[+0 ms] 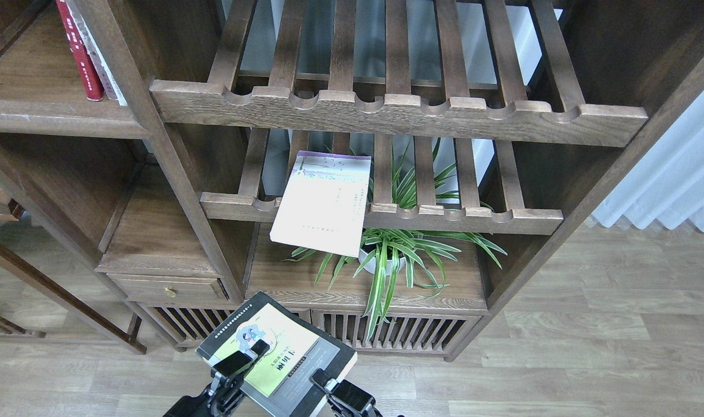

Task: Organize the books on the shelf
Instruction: 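Carry the green-and-white book with the left gripper to the tall shelf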

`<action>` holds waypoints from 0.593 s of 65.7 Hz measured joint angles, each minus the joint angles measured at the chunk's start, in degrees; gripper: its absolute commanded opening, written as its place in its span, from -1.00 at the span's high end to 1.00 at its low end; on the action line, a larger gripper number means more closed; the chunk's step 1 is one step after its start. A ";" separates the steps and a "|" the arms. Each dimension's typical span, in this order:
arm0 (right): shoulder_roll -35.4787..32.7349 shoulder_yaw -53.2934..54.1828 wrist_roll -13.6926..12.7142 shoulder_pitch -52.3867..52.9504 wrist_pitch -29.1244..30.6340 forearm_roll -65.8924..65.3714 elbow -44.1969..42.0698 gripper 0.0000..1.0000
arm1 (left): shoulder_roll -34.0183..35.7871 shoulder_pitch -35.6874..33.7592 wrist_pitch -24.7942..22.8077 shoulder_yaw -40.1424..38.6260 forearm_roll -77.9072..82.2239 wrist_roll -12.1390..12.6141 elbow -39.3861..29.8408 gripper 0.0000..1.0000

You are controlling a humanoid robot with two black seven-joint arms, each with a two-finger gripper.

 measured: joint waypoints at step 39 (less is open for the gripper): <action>0.00 0.84 0.10 0.05 0.00 -0.20 -0.63 -0.98 | 18.64 5.89 0.00 -24.68 0.71 2.58 -9.79 0.95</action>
